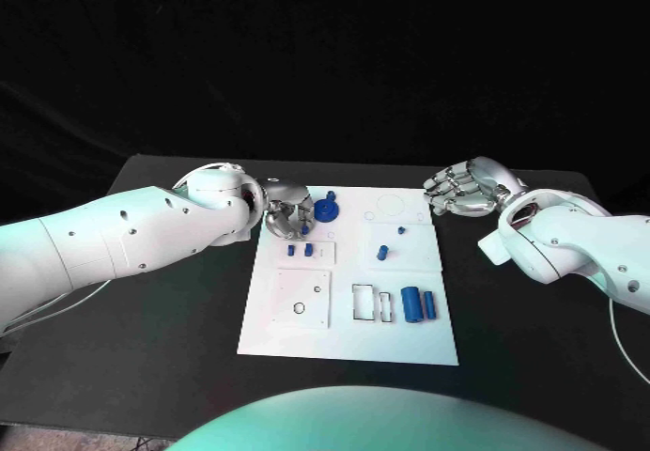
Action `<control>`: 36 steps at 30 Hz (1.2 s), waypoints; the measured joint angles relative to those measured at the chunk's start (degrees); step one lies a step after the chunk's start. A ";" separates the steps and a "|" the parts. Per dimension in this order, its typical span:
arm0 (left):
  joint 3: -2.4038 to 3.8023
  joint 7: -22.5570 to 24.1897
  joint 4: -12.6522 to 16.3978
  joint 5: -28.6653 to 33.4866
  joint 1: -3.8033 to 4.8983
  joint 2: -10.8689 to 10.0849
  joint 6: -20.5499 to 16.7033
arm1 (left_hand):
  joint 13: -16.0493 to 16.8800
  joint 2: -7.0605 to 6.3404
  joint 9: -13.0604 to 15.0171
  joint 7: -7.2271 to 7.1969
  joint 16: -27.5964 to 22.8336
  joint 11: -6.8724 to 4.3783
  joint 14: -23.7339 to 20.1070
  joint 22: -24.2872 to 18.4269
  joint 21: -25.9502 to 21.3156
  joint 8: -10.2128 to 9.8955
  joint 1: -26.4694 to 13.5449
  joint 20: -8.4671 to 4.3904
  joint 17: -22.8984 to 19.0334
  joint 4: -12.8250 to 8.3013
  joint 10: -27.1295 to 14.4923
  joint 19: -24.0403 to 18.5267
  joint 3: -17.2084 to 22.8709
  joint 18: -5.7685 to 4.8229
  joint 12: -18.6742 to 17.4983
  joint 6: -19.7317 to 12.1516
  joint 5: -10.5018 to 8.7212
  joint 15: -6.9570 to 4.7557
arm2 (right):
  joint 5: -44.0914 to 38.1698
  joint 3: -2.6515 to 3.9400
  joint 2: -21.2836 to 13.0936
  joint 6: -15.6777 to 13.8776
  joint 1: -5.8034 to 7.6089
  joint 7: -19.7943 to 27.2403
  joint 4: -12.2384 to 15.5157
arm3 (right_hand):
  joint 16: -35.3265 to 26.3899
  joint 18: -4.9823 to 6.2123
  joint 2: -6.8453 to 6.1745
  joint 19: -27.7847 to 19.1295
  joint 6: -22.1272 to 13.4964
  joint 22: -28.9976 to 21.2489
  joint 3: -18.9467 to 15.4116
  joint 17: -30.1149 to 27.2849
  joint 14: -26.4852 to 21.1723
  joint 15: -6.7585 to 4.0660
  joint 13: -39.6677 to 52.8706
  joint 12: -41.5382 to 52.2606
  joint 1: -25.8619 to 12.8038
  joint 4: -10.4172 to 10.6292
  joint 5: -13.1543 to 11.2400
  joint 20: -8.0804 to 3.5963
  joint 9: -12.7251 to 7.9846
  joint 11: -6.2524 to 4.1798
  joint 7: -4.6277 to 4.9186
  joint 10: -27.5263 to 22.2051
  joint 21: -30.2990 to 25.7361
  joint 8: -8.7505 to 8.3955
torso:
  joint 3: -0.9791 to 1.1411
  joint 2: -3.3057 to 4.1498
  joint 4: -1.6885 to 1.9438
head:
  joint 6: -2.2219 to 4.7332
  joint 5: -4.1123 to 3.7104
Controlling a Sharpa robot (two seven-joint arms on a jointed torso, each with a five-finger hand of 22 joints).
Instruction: Assemble the parts on the task board
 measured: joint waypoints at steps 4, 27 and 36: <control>0.00 0.04 0.04 0.11 0.00 -0.01 -0.09 | 0.07 0.00 0.12 -0.20 0.00 0.16 0.00 0.00 0.00 0.00 0.00 0.00 0.00 -0.14 -0.57 0.00 -0.14 0.00 0.00 -0.19 0.00 0.00 | 0.00 0.00 0.00 0.00 -0.01 0.00 0.00 | 0.00 -0.01 0.00 0.00 0.00 0.00 0.00 0.00 0.00 0.00 0.00 0.00 0.00 0.00 0.00 0.00 0.00 0.00 0.00 0.00 0.00 0.00 | 0.01 0.00 0.00 | 0.00 0.02; -0.01 0.90 0.18 1.15 -0.02 -0.06 -1.69 | 0.61 0.59 0.78 -0.71 0.00 0.45 -0.39 0.00 -0.21 0.35 -0.12 0.43 -0.08 -0.29 -3.53 0.02 -0.29 0.00 0.83 0.75 0.23 0.39 | 0.01 0.00 0.02 0.04 -0.03 -0.06 -0.01 | -0.32 -0.01 0.10 0.00 0.00 -0.23 0.00 -0.06 0.00 0.00 -0.20 0.00 -0.10 0.00 0.00 0.00 -0.09 0.21 0.00 -0.21 0.03 0.00 | -0.02 0.00 0.01 | 0.00 0.09; 0.00 1.06 0.18 1.38 -0.03 -0.12 -1.73 | 1.10 1.92 1.43 0.23 0.27 0.04 -0.60 0.00 -0.21 1.02 0.41 0.64 -0.35 -0.85 -3.93 -0.19 0.27 0.00 2.55 3.34 0.23 0.18 | 0.02 0.00 0.02 0.07 -0.03 -0.08 0.00 | -0.32 -0.01 0.23 0.00 0.00 -0.23 0.00 -0.06 0.00 0.00 -0.20 0.00 -0.23 0.00 0.00 0.00 -0.09 0.21 0.00 -0.21 0.04 0.00 | -0.02 -0.01 0.02 | 0.00 0.10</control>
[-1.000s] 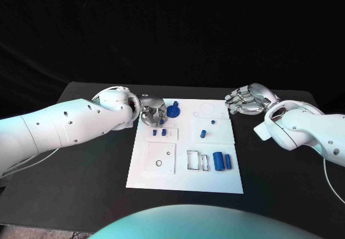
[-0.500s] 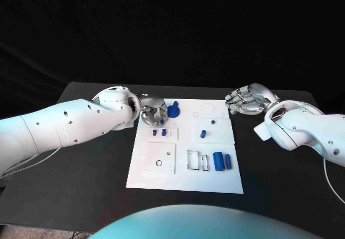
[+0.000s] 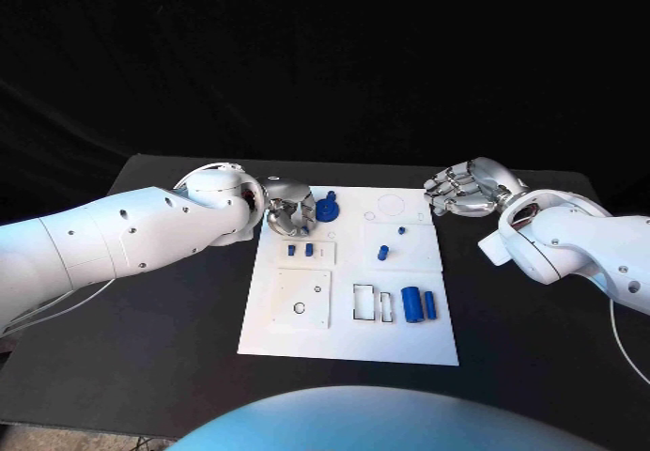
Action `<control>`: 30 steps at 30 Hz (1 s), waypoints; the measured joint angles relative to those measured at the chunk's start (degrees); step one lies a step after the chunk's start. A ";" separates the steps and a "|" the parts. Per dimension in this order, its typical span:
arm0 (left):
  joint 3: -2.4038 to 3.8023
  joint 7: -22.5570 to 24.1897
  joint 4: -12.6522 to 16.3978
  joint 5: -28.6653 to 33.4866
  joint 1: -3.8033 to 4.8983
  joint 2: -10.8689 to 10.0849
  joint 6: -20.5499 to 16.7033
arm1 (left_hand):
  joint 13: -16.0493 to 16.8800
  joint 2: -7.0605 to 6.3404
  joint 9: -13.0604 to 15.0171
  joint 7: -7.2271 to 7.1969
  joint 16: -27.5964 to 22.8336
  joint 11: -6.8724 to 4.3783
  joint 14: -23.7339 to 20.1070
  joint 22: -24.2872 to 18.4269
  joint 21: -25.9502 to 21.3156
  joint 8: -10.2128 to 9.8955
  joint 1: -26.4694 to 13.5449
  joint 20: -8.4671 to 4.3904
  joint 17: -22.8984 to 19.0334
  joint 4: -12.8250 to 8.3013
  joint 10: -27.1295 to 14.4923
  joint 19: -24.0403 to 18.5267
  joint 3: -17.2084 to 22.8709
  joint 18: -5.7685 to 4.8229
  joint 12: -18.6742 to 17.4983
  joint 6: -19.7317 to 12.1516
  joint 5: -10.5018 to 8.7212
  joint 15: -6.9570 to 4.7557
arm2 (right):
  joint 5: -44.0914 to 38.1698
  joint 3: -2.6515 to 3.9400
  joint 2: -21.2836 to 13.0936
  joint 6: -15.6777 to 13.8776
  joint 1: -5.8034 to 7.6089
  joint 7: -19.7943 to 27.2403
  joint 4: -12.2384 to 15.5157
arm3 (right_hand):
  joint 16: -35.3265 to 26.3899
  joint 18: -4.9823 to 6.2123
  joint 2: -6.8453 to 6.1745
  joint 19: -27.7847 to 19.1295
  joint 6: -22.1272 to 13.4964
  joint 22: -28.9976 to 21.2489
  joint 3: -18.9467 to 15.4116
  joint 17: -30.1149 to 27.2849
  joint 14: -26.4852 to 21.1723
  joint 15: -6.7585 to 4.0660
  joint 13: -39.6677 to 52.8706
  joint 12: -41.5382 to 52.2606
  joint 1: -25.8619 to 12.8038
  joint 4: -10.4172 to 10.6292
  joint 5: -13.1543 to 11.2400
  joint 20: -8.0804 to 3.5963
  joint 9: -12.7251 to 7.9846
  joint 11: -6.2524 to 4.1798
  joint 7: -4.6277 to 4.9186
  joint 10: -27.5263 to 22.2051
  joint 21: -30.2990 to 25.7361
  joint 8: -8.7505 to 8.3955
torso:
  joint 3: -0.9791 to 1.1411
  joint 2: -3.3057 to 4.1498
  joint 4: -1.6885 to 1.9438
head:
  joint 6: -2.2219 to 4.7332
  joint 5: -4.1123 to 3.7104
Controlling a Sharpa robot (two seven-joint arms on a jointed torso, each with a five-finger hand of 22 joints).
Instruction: Assemble the parts on the task board
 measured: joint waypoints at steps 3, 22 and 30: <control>0.01 0.03 0.00 0.05 0.00 0.00 0.01 | 0.07 0.00 0.02 0.08 0.00 0.00 0.00 0.00 0.00 0.00 0.00 0.00 0.00 0.00 0.00 0.00 0.00 0.00 0.00 0.08 -0.27 0.00 | 0.00 0.00 0.00 0.01 0.00 -0.01 0.00 | 0.00 0.00 0.00 0.00 0.00 0.00 0.00 0.00 0.00 0.00 0.00 0.00 0.00 0.00 0.00 0.00 0.00 0.00 0.00 0.00 0.00 0.00 | 0.00 0.00 -0.01 | 0.00 0.00; 0.02 0.06 -0.02 0.58 0.01 -0.04 0.20 | 0.02 -0.34 -0.39 -0.92 0.07 0.63 -1.39 0.04 0.00 -1.88 -0.81 0.32 -2.10 -0.03 -2.09 -0.33 -0.03 0.00 0.63 -2.09 -0.49 0.53 | 0.01 0.00 0.05 0.09 -0.02 -0.07 -0.06 | 0.00 0.01 -0.01 0.21 0.00 -0.15 0.00 0.01 0.00 0.00 -0.13 0.00 0.01 0.00 0.00 0.21 -0.07 0.00 0.00 0.00 -0.26 0.00 | 0.01 0.00 -0.01 | 0.00 -0.09; 0.00 0.06 -0.03 1.11 -0.01 -0.09 0.25 | -0.03 -0.89 -1.09 -1.53 -0.05 1.05 -1.74 0.04 0.00 -3.50 -1.50 0.60 -2.83 -0.05 -3.35 -0.61 -0.59 0.00 0.89 -4.68 -0.42 0.72 | 0.01 0.00 0.07 0.14 -0.03 -0.09 -0.10 | 0.00 0.01 -0.01 0.21 0.00 -0.15 0.00 0.01 0.00 0.00 -0.13 0.00 0.01 0.00 0.00 0.21 -0.07 0.00 0.00 0.00 -0.26 0.00 | 0.02 0.00 -0.01 | 0.00 -0.21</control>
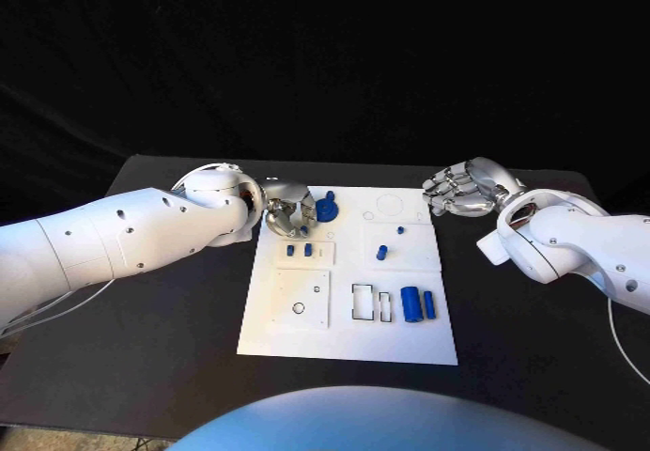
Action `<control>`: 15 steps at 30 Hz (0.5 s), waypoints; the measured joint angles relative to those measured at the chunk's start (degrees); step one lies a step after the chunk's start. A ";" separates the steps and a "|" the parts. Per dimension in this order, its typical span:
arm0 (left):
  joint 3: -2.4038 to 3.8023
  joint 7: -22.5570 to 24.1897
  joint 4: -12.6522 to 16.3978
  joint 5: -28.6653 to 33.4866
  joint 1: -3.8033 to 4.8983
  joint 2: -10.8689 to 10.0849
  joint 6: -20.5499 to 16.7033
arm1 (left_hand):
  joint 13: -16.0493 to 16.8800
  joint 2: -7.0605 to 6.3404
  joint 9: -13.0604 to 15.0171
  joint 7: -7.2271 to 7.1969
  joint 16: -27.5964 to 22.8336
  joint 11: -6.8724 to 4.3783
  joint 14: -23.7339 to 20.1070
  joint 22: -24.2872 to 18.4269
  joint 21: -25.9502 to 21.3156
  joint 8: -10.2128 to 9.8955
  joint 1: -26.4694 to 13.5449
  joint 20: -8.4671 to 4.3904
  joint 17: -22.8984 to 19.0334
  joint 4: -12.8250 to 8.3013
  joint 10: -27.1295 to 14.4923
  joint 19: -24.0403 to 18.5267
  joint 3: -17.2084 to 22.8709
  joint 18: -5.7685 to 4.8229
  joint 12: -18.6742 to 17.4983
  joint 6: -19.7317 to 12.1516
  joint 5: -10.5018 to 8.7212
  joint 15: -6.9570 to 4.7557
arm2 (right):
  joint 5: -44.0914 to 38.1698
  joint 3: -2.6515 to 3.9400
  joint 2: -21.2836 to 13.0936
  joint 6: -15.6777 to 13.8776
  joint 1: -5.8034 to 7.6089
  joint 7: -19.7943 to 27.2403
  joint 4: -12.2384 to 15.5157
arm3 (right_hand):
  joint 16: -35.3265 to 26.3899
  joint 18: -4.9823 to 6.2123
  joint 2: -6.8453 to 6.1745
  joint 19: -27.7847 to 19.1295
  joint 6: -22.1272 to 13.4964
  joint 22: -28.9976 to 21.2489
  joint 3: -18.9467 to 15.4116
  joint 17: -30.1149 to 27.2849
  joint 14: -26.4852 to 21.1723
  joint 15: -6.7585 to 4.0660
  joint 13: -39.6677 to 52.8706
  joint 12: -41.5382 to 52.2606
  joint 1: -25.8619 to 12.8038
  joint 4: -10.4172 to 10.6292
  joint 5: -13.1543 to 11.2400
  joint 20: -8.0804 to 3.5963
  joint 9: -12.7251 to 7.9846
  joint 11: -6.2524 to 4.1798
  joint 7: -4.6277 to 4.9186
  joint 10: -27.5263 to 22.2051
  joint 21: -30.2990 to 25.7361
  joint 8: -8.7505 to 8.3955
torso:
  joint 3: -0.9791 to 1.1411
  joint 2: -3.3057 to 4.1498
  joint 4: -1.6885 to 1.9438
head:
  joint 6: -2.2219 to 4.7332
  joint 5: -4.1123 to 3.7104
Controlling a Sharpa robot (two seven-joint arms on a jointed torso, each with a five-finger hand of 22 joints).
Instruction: Assemble the parts on the task board
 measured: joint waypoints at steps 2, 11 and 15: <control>0.00 0.01 0.00 0.18 0.00 -0.03 -0.03 | 0.00 -0.05 -0.04 -0.02 0.00 -0.03 0.00 0.00 0.00 -0.22 -0.04 0.00 0.00 0.14 -0.33 0.00 -0.14 0.00 0.00 -0.19 0.19 0.00 | 0.00 0.00 0.00 0.02 0.00 -0.01 0.00 | 0.00 0.00 0.00 0.00 0.00 0.00 0.00 0.00 0.00 0.00 0.00 0.00 0.00 0.00 0.00 0.00 0.00 0.00 0.00 0.00 0.00 0.00 | 0.00 0.00 -0.01 | 0.00 -0.02; 0.00 0.29 0.05 0.77 -0.01 -0.17 -0.42 | -0.05 -0.05 -0.13 -0.13 0.00 0.09 0.00 0.00 0.00 -0.45 -0.04 0.00 0.00 -0.02 -0.86 0.00 -0.30 0.00 0.00 -0.70 0.19 0.00 | 0.00 0.00 0.01 0.26 -0.01 -0.03 0.00 | 0.00 0.00 0.00 0.18 0.00 -0.40 0.25 0.00 0.36 0.11 -0.34 0.00 0.00 -0.58 0.00 0.12 0.00 -0.02 0.00 0.02 0.00 0.46 | -0.01 -0.01 -0.03 | 0.00 -0.12; 0.02 0.68 0.43 1.30 -0.10 -0.63 -1.20 | -0.05 -0.05 -0.13 -0.13 0.00 0.08 0.00 0.00 0.00 -0.45 -0.04 0.00 0.03 -0.02 -0.85 0.00 -0.30 0.00 0.23 -0.70 0.29 0.00 | -0.22 0.00 0.00 0.61 -0.01 -0.04 -0.04 | 0.00 0.00 0.45 1.46 0.37 -0.66 0.68 0.36 1.56 -0.54 -0.76 0.47 0.45 -2.03 -0.57 -0.43 -0.06 -0.55 -0.02 1.16 0.18 1.03 | -0.03 -0.01 -0.03 | 0.00 -0.12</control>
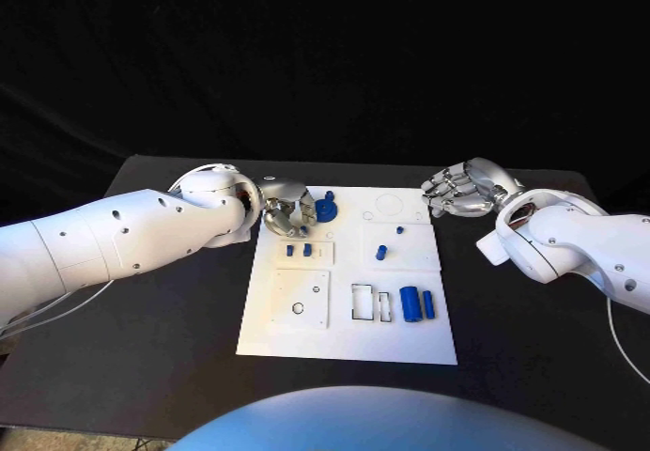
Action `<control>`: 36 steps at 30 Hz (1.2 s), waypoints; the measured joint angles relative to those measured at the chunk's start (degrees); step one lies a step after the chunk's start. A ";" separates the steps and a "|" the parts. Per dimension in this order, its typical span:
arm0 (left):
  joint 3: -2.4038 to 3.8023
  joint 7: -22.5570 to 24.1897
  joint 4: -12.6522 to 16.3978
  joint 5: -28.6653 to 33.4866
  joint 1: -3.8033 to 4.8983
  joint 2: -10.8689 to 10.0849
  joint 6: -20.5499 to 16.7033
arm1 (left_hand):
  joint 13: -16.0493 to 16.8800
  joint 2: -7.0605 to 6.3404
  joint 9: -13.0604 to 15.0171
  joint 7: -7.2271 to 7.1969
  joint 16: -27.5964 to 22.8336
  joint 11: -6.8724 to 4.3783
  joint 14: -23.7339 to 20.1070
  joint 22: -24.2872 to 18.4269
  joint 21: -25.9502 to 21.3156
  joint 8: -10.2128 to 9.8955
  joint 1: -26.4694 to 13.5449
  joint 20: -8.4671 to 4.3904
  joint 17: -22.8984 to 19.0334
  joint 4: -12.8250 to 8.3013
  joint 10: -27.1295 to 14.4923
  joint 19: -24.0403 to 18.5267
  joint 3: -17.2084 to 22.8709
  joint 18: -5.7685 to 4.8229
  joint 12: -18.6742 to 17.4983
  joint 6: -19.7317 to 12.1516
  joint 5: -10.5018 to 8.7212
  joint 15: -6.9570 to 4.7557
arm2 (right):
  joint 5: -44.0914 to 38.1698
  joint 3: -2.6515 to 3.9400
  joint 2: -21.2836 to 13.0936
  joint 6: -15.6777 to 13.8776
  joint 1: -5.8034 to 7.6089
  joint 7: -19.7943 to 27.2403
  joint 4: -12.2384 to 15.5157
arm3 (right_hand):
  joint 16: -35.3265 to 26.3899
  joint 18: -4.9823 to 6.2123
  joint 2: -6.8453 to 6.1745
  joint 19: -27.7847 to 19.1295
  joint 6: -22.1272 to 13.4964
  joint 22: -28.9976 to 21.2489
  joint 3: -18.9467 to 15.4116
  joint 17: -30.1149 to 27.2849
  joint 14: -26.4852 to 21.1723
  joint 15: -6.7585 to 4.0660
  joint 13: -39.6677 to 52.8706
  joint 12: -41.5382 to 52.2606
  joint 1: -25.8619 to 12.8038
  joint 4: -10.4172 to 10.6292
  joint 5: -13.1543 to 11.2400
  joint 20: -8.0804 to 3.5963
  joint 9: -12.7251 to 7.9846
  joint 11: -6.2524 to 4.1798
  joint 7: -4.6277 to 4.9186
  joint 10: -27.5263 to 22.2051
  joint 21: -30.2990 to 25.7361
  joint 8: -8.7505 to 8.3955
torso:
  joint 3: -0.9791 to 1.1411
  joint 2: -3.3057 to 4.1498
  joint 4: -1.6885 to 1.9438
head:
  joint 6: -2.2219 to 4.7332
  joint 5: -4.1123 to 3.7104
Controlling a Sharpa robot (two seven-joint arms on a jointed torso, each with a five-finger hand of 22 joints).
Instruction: Assemble the parts on the task board
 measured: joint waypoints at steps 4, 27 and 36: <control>0.25 0.79 0.43 2.58 -0.10 -0.84 -1.72 | 0.00 0.00 0.00 0.32 -1.42 0.00 -2.79 0.00 0.00 0.00 0.00 0.00 -4.73 0.24 0.00 0.00 -0.24 0.00 0.67 0.32 0.13 0.29 | -0.64 0.00 -0.33 1.10 0.03 0.23 -0.24 | 1.50 0.00 -0.68 2.16 1.19 0.10 -0.80 1.03 2.87 -0.75 -0.31 0.28 0.61 -1.71 -1.55 -0.80 0.00 -0.64 -0.27 1.80 1.42 0.64 | -0.09 -0.06 0.00 | 0.00 -0.04; 1.58 6.02 6.21 55.01 0.35 -10.37 -12.56 | 1.01 3.04 2.10 2.97 -12.96 -2.48 -11.11 -1.93 -4.88 3.39 -1.34 -1.17 -24.99 3.05 6.26 0.33 -0.81 -0.01 7.82 2.99 3.49 -1.40 | -23.55 0.01 1.88 12.58 1.42 -1.12 -1.41 | 46.93 -0.01 -0.78 15.58 7.47 23.92 -1.21 30.93 20.45 -5.52 0.01 -9.50 1.39 -5.79 -6.80 -6.36 0.99 -3.87 -3.18 10.00 31.83 1.19 | -0.17 -0.30 0.01 | 1.76 -0.79; 1.37 11.05 10.06 69.41 0.28 -13.01 -13.14 | 1.41 3.72 3.09 2.56 -13.54 -2.97 -10.62 -1.80 -5.10 4.67 -0.66 -1.65 -25.29 2.38 7.71 0.81 -0.14 -0.02 9.08 3.40 5.58 -1.88 | -37.52 -0.15 5.92 14.69 1.51 -4.38 -1.61 | 58.77 -1.80 -1.24 19.32 7.72 36.71 -0.90 39.42 20.65 -5.32 -0.44 -13.36 0.92 -5.47 -7.11 -6.05 1.16 -3.39 -3.33 9.51 48.00 0.46 | -0.21 -0.25 0.04 | 2.55 -2.25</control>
